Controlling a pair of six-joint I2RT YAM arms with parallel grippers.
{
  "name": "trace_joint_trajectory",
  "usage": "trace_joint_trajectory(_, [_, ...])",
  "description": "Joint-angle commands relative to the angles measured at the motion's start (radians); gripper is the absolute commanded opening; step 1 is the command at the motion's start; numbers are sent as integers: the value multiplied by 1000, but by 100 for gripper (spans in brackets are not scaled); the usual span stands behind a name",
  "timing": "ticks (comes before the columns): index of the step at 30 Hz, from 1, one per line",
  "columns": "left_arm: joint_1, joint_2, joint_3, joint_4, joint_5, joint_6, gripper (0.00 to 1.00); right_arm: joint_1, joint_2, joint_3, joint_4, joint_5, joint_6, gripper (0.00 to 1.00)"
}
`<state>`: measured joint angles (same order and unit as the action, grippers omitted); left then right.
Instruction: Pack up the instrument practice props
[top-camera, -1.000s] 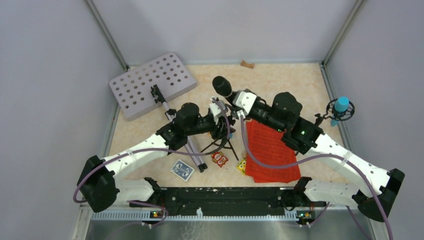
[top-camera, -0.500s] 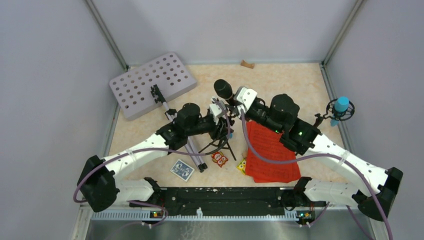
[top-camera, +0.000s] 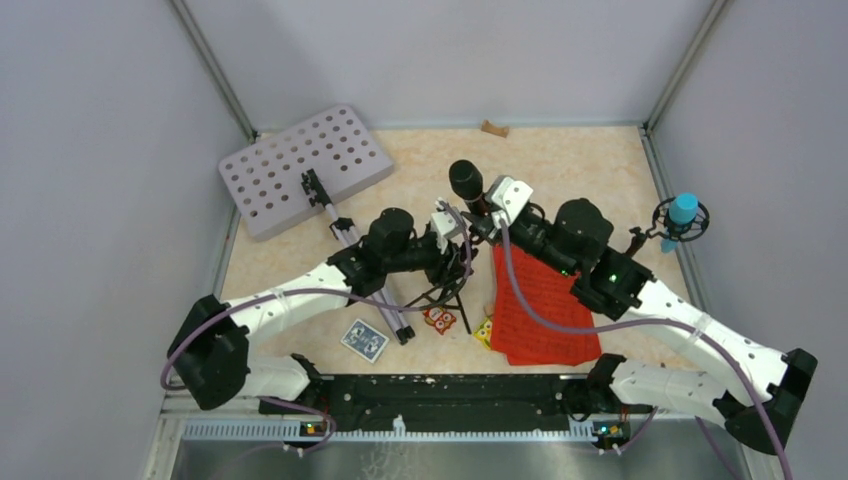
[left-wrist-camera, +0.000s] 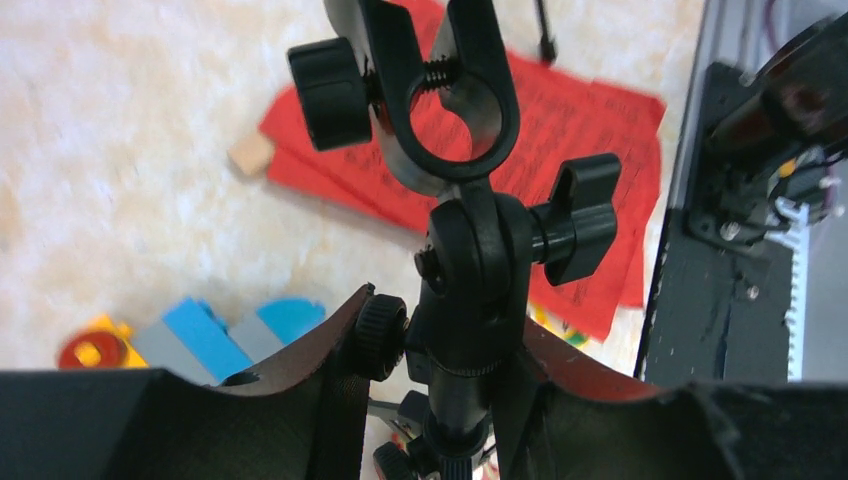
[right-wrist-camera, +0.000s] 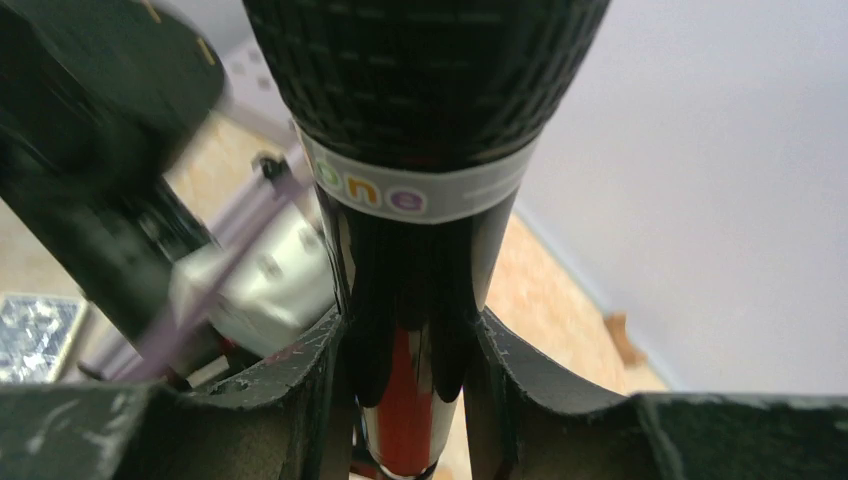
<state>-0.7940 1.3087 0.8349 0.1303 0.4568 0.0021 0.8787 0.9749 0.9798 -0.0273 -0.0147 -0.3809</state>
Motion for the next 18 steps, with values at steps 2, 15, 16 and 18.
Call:
trace_joint_trajectory(2, [3, 73, -11, -125, -40, -31, 0, 22, -98, 48, 203, -86, 8, 0])
trace_joint_trajectory(15, [1, -7, -4, -142, -50, -52, 0, 22, -46, 152, 101, 249, 185, 0])
trace_joint_trajectory(16, [1, -36, -5, -138, -54, -62, 0, 22, -37, 167, 74, 313, 214, 0])
trace_joint_trajectory(18, [2, -99, -11, -99, -76, -75, 0, 20, -15, 194, 19, 439, 285, 0])
